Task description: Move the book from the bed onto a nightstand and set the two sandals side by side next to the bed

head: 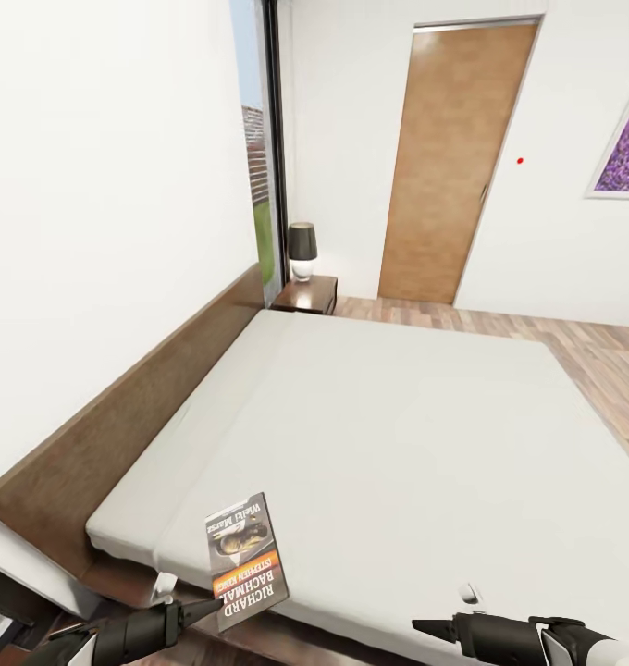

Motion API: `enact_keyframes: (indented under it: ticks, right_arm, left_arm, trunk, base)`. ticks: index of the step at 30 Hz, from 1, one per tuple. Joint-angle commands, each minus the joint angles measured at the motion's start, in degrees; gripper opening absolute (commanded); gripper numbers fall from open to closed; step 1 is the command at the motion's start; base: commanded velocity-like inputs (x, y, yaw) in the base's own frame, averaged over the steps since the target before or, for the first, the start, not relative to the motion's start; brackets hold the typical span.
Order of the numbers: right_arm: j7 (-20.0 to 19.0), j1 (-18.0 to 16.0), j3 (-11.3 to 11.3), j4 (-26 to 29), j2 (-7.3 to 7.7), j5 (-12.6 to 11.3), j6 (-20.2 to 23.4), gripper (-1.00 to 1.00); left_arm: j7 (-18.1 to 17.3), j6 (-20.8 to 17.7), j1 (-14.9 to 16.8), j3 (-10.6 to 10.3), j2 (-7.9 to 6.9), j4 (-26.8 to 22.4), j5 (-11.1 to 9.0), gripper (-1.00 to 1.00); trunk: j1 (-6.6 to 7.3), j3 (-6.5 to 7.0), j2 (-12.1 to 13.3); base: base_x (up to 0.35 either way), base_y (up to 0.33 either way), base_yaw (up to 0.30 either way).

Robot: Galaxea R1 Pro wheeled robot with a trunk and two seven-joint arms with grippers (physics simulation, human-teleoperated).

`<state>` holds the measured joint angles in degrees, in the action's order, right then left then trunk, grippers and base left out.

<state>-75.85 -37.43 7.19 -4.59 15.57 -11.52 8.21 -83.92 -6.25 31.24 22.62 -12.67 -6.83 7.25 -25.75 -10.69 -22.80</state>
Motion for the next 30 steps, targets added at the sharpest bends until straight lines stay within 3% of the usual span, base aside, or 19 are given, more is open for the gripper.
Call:
enact_keyframes:
  ticks: [1, 30]
  right_arm:
    - [-0.3, -0.1, 0.5, -0.2, -0.01, -0.6, 0.6, 1.00]
    - [-0.3, -0.1, 0.5, -0.2, -0.01, -0.6, 0.6, 1.00]
  left_arm:
    - [-0.3, -0.6, 0.0, 0.5, 0.01, 0.0, 0.6, -1.00]
    - [-0.3, -0.6, 0.0, 0.5, 0.01, 0.0, 0.6, -1.00]
  trunk:
    - [-0.04, -0.02, -0.1]
    - [-0.04, 2.64, -0.1]
  base:
    - [0.000, 0.000, 0.000]
    - [0.000, 0.000, 0.000]
